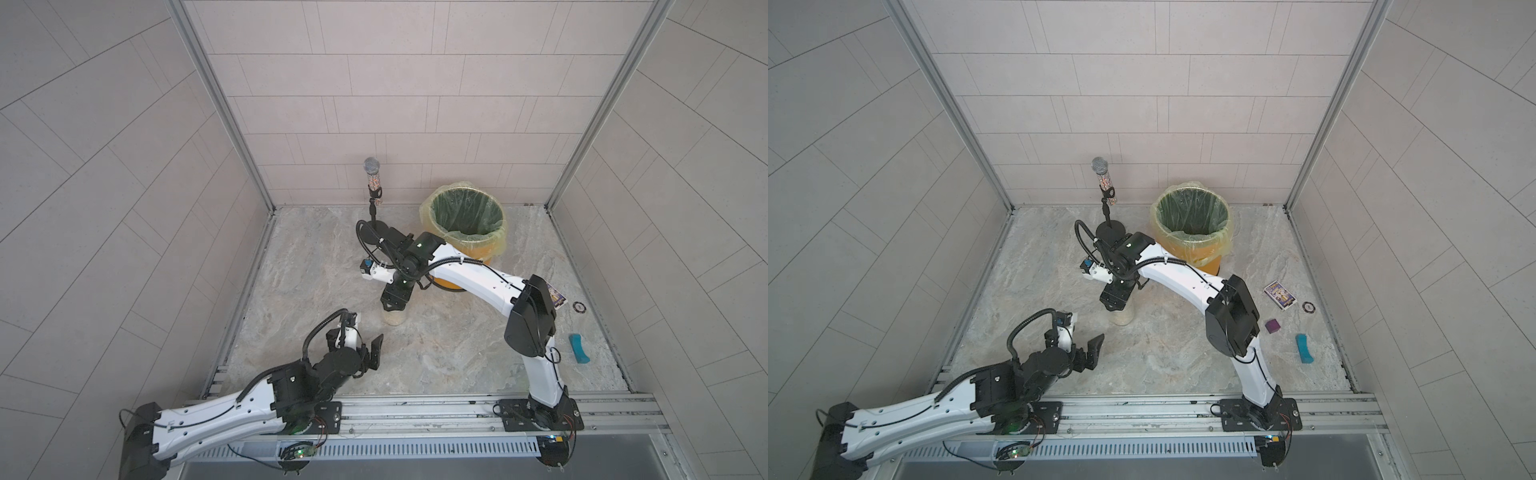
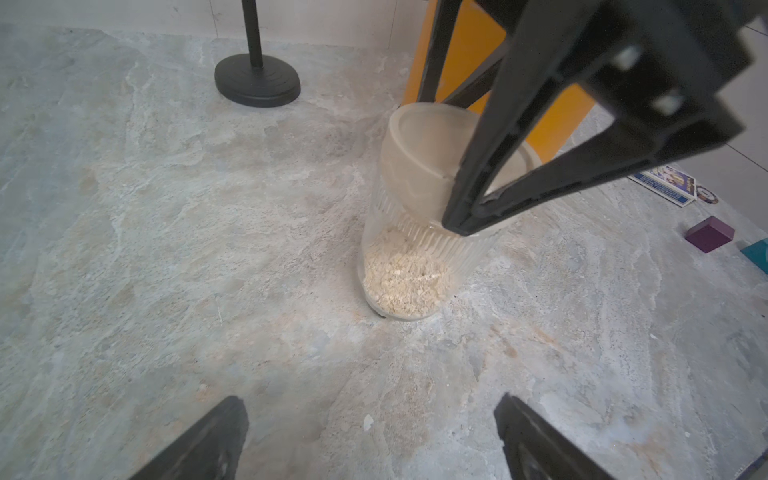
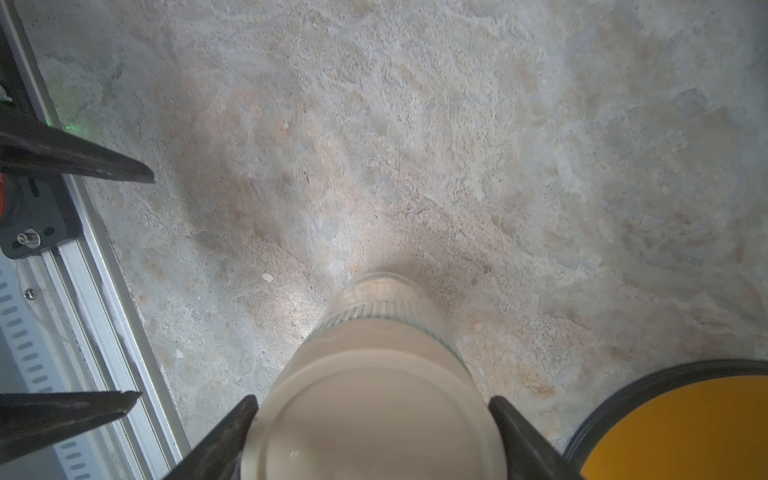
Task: Empty expired oatmeal from jars
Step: Pick up the jar from the center of the board.
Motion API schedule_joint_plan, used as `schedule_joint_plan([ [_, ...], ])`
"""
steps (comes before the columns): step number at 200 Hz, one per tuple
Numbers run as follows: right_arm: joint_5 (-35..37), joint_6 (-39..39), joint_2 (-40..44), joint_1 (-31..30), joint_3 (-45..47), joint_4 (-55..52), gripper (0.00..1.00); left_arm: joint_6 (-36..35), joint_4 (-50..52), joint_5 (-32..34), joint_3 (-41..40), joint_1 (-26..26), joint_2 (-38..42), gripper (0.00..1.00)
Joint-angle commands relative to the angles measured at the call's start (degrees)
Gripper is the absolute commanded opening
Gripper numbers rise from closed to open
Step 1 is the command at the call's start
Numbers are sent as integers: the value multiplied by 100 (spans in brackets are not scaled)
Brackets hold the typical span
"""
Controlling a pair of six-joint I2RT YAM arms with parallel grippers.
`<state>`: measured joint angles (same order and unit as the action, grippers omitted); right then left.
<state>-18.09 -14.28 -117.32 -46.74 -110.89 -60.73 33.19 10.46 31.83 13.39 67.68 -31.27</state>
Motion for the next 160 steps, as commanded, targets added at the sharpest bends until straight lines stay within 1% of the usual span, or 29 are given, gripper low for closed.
schedule_joint_plan([
  [1,-81,94,-41,94,-120,-459,23,-464,-1220,-85,-170,19,-349,100],
  [6,-111,101,-64,111,-151,-495,21,-523,-1441,-96,-198,22,-472,100],
  [39,-245,144,-142,208,-219,-616,19,-862,-2947,-249,-388,-4,-1279,100],
  [55,-305,182,-134,252,-231,-624,19,-986,-3251,-309,-249,-25,-1981,100],
  [67,-307,204,-136,277,-249,-624,20,-1008,-3508,-224,-138,-21,-2439,100],
  [90,-305,207,-151,297,-261,-650,20,-1170,-4744,-215,-232,-54,-3272,100],
  [115,-383,237,-173,341,-267,-686,21,-1185,-5568,-238,-207,-286,-4059,100],
  [138,-455,260,-189,381,-284,-725,21,-1219,-6888,-412,-310,-508,-4763,100],
  [160,-565,318,-213,435,-300,-730,21,-1332,-7338,-554,-182,-647,-5255,100],
])
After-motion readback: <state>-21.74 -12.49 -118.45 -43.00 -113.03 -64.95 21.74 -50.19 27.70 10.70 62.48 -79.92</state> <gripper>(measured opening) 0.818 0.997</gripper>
